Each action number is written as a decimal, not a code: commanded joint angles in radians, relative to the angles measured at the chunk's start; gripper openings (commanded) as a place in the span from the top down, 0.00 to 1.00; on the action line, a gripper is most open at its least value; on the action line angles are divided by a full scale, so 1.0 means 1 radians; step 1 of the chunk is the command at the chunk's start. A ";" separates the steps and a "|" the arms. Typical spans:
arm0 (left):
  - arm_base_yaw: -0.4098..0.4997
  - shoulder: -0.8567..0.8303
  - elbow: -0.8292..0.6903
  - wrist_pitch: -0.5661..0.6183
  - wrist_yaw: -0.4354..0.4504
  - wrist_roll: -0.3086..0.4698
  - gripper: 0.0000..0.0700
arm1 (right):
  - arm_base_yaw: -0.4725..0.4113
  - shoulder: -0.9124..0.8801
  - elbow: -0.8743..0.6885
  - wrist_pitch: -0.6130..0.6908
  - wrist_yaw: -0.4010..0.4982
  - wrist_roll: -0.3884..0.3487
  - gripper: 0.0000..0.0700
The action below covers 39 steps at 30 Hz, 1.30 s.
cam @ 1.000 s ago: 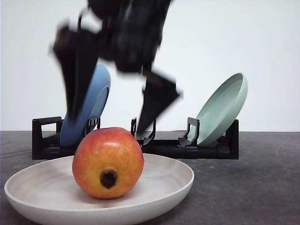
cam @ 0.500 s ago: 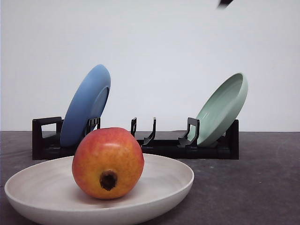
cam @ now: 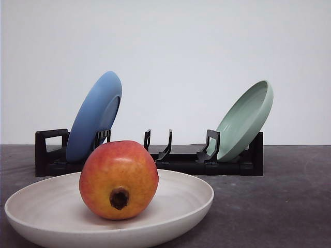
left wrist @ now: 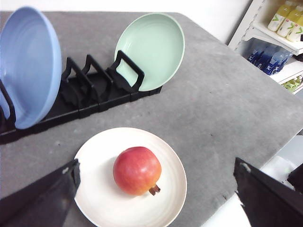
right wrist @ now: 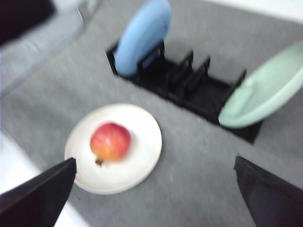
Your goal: Place pomegranate in white plate
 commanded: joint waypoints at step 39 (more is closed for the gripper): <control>0.038 -0.027 -0.016 0.089 0.006 0.113 1.00 | 0.009 -0.128 -0.090 0.072 0.002 0.010 0.93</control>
